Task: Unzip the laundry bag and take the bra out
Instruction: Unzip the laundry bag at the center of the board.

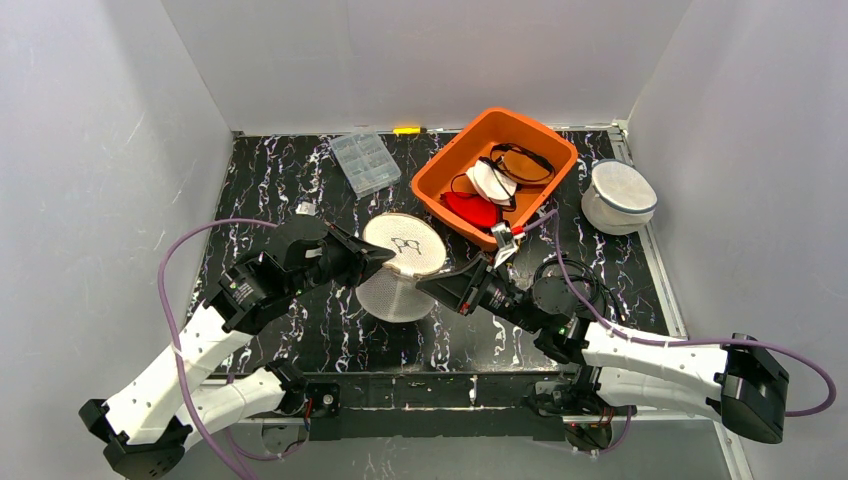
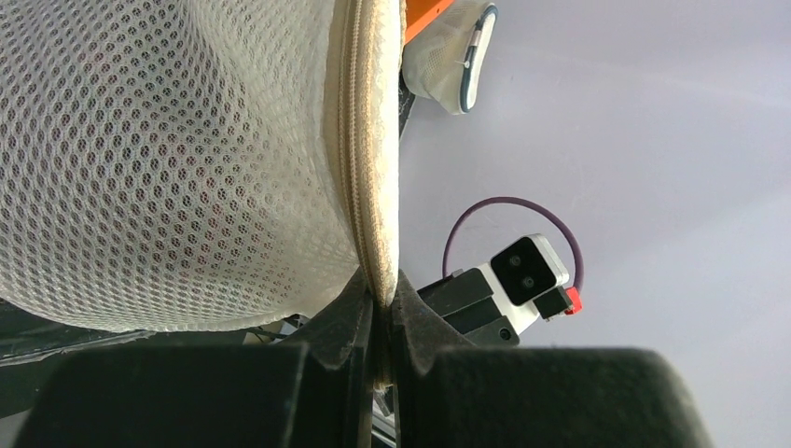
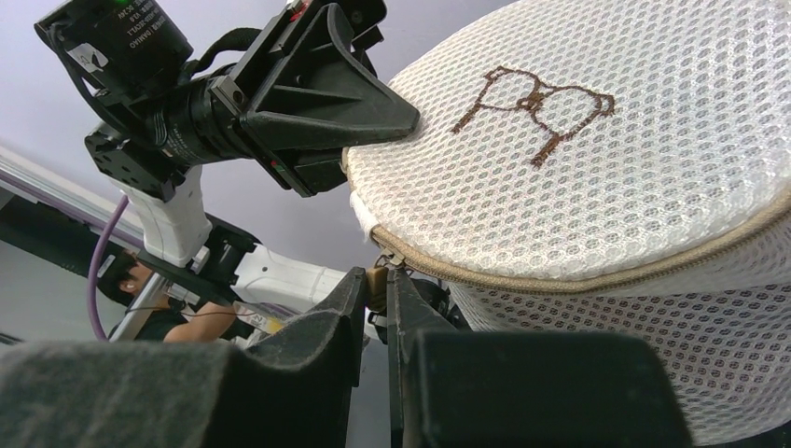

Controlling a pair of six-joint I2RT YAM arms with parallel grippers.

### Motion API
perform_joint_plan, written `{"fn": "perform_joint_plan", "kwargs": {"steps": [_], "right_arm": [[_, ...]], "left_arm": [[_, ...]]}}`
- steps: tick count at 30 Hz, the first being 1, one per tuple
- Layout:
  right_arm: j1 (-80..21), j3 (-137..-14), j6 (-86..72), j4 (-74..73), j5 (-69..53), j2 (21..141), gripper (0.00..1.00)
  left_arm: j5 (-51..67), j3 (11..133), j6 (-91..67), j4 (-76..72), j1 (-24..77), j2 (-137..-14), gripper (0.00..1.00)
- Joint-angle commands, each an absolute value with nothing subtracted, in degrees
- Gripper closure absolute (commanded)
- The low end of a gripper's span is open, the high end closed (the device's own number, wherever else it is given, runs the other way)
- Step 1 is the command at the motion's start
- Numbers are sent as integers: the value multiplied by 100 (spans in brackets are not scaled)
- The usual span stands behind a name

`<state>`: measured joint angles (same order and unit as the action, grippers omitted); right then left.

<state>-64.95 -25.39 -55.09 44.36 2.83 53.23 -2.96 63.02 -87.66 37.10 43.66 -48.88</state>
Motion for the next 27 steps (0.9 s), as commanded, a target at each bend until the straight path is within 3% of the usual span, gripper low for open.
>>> {"fn": "perform_joint_plan", "kwargs": {"steps": [1,11,27], "right_arm": [[-6518,-2602,-5384,4564,350,5177,81],[-6521,-2545,-5216,4008,481,4940,99],[-6519,-2611,-4624,2153,1110,4281,99]], "left_arm": [[-299,6273,-8789,3527,4364,-4761,100],[-214,6085,-8762,3397,4356,-4676,100],[422,5485,-8332,2567,4352,-4706,100]]}}
